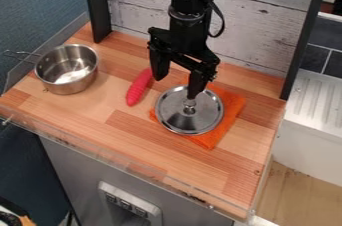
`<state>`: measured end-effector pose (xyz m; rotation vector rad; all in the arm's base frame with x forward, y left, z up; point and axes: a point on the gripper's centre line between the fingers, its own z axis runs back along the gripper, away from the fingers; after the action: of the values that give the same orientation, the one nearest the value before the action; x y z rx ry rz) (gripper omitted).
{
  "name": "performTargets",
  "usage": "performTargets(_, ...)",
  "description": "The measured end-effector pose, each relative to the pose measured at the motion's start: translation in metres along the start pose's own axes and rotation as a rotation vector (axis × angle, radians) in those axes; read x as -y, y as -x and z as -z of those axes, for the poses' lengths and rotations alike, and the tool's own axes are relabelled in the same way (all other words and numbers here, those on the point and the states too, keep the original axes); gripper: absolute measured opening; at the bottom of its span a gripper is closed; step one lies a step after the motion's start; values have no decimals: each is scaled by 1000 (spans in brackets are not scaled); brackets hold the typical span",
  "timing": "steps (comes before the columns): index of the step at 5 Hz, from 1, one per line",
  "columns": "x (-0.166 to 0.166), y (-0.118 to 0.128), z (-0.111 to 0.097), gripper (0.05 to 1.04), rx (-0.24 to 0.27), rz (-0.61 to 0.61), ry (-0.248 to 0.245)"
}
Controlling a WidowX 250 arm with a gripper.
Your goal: Put silver lid on silver pot on left of the table
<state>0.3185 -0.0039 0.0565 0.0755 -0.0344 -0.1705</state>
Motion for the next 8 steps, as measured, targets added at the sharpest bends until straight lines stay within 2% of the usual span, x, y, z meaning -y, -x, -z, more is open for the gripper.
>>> performTargets(1,2,3,10,1001,-30,1,8)
performTargets(2,14,5,16,1001,-13,51,24)
performTargets(3,18,-1,31,1001,-2,71,5)
performTargets(4,20,-18,46,1001,25,84,19)
performTargets(5,11,-35,53,948,73,50,21)
performTargets(6,3,-42,54,679,89,54,48)
performTargets(7,-1,-36,54,385,101,66,75)
performTargets(8,3,-23,48,255,90,90,107)
